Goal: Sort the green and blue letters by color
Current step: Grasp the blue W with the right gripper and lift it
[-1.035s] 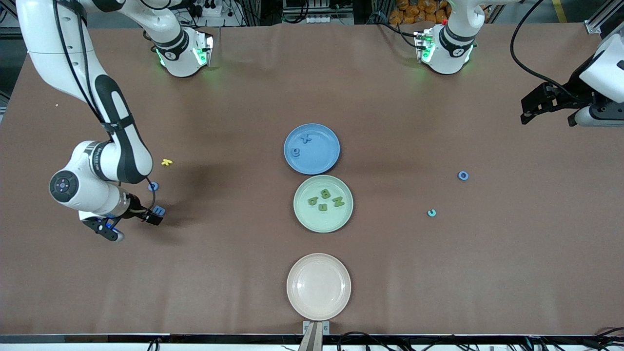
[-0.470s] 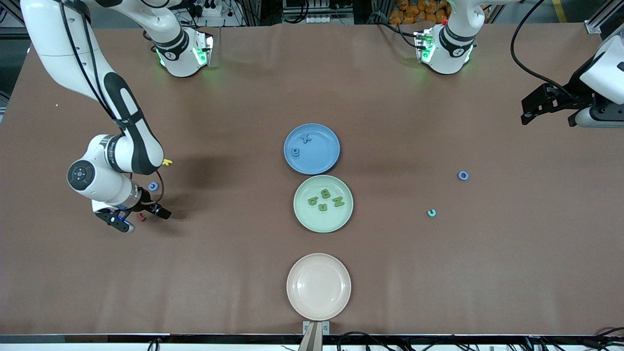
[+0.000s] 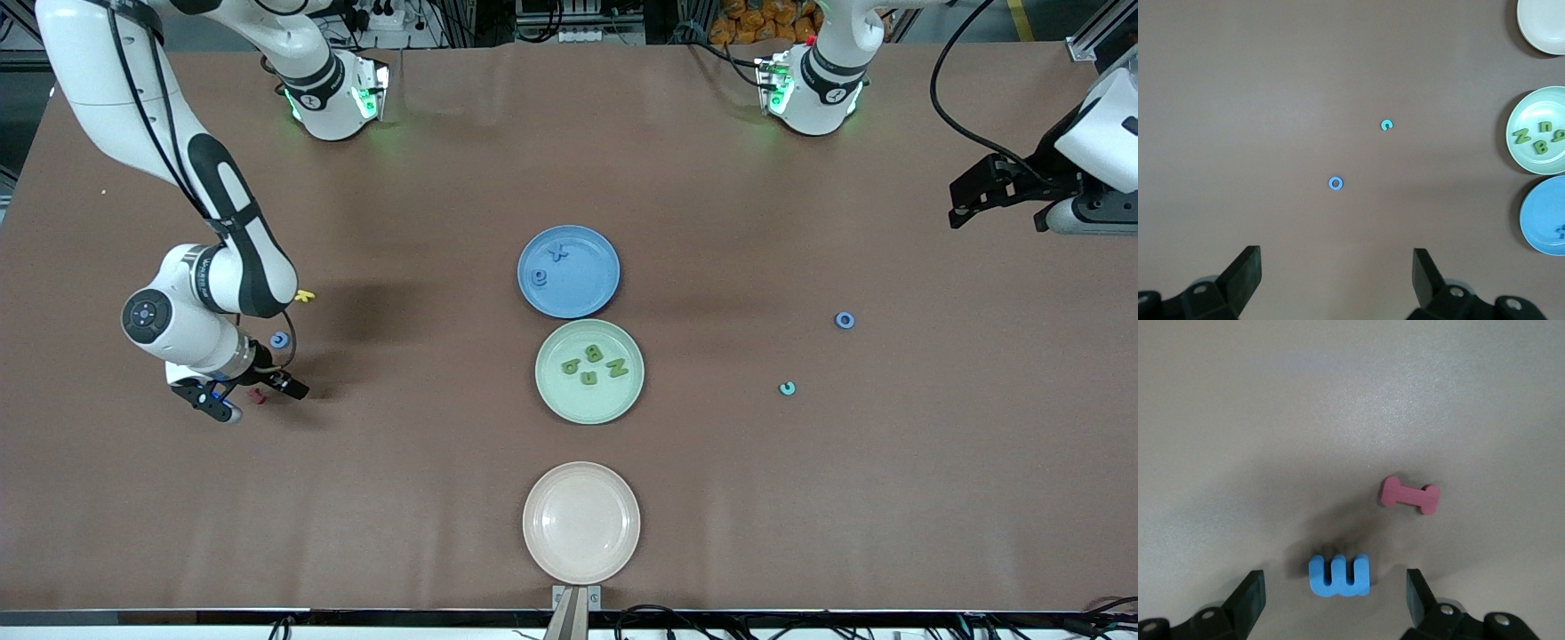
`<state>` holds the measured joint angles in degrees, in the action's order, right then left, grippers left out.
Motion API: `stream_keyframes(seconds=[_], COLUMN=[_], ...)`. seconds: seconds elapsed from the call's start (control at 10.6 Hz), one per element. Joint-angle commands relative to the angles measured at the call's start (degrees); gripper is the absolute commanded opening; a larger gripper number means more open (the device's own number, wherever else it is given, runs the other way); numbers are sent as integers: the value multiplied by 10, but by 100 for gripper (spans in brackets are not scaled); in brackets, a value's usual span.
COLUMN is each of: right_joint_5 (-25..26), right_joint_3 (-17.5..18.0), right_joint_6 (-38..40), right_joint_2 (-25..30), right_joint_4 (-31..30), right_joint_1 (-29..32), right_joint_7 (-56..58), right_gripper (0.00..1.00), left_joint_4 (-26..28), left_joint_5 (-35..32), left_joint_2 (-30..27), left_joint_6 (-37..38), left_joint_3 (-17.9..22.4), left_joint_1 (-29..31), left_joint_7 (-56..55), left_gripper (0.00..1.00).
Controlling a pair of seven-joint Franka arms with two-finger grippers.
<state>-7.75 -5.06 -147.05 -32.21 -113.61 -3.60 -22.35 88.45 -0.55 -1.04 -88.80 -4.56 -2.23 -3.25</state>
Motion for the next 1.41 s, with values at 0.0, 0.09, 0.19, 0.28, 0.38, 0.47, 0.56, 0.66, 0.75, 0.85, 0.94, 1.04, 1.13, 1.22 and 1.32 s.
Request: stream_keyframes(seconds=[0.0, 0.09, 0.19, 0.28, 0.38, 0.47, 0.56, 0.66, 0.75, 0.85, 0.94, 1.04, 1.13, 1.22, 1.32], right_joint_5=[-10, -10, -10, -10, -10, -10, -10, -10, -10, -10, -10, -10, -10, -10, -10], right_joint_3=[12, 12, 12, 12, 12, 12, 12, 12, 12, 12, 12, 12, 15, 16, 16], right_joint_6=[-23, -26, -27, -26, -26, -26, -26, -26, -26, -19, -17, -15, -14, 0, 24], right_joint_2=[-5, -7, -8, -8, -8, -8, -7, -8, -7, -3, 0, 1, 5, 15, 30], right_joint_4=[-6, -7, -7, -7, -7, -7, -7, -8, -10, -10, -10, -10, -10, -8, -8], right_joint_1=[12, 12, 12, 11, 11, 11, 11, 11, 11, 10, 10, 8, 7, 6, 4], right_joint_7=[8, 8, 8, 6, 6, 6, 1, -6, -6, -6, -7, -7, -7, -8, -23], right_gripper=[87, 80, 68, 57, 51, 46, 40, 36, 34, 33, 32, 30, 28, 28, 28], left_joint_4=[1, 1, 1, 1, 1, 1, 0, 0, 0, 1, 1, 1, 1, 1, 1], left_joint_5=[6, 6, 6, 6, 6, 6, 6, 6, 6, 6, 6, 6, 6, 6, 6], left_joint_2=[-1, -1, -1, 1, 1, 2, 3, 3, 3, 4, 4, 5, 5, 5, 5], left_joint_6=[5, 5, 5, 6, 7, 7, 7, 7, 7, 7, 8, 8, 8, 8, 8], left_joint_3=[1, 1, 1, 1, 1, 1, 1, 1, 1, 1, 1, 1, 1, 1, 1], left_joint_1=[2, 2, 2, 2, 2, 2, 1, 0, 0, 1, 2, 2, 2, 3, 3], left_joint_7=[16, 16, 15, 16, 15, 15, 15, 14, 13, 15, 16, 15, 15, 15, 16], left_gripper=[100, 100, 100, 100, 100, 100, 100, 100, 100, 100, 100, 100, 100, 100, 100])
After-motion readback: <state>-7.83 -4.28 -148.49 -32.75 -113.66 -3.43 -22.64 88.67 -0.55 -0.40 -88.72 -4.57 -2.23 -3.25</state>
